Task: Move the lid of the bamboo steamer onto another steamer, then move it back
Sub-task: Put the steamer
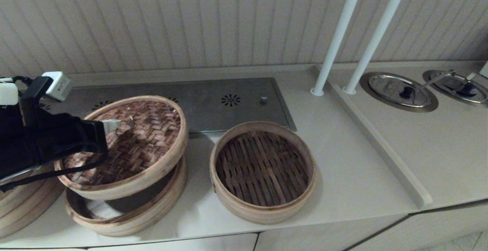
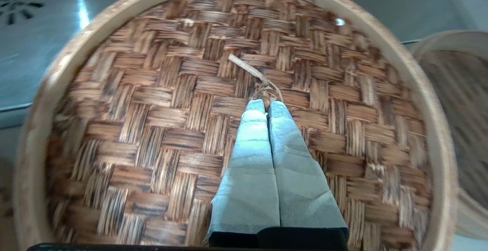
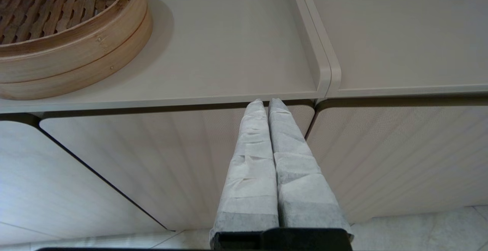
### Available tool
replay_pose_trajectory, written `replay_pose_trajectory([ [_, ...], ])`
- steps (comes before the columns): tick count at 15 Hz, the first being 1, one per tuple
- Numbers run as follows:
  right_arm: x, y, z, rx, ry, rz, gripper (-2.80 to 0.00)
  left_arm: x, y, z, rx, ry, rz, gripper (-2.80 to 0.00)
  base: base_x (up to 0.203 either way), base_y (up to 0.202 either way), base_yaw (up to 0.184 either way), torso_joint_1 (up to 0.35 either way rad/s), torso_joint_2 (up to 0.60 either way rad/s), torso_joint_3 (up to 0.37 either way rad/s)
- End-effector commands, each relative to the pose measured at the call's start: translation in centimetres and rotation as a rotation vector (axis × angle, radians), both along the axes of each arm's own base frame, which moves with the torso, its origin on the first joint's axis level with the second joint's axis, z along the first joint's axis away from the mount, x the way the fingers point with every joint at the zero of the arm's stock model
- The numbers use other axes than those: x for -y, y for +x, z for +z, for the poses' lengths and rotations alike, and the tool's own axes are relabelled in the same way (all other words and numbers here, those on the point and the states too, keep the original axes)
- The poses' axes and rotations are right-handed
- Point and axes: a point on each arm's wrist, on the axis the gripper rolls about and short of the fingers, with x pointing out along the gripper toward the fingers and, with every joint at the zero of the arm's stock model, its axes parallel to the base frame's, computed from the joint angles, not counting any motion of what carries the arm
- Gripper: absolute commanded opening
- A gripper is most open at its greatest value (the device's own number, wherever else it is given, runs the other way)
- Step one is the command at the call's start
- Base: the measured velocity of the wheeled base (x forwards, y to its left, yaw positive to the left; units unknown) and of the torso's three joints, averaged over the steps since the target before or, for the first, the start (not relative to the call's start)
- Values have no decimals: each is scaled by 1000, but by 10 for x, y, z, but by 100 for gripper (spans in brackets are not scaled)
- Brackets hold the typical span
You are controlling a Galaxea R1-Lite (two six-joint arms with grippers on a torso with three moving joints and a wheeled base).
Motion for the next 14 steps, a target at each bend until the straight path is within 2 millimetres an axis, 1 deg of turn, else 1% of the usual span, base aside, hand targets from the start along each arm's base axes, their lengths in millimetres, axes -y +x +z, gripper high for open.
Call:
replay_pose_trajectory([
  [1, 0, 0, 0, -2, 0, 1, -280, 9, 2, 5, 14, -4, -33, -280, 0, 0, 0, 0, 0, 0],
  [6, 0, 0, 0, -2, -2, 1, -280, 45, 9, 11, 21, 7, -92, -280, 0, 0, 0, 0, 0, 0],
  [12, 0, 0, 0, -2, 0, 1, -280, 85, 12, 18, 44, 23, -149, -280, 0, 0, 0, 0, 0, 0],
  [14, 0, 0, 0, -2, 0, 1, -280, 104, 14, 18, 50, 37, -156, -280, 0, 0, 0, 0, 0, 0],
])
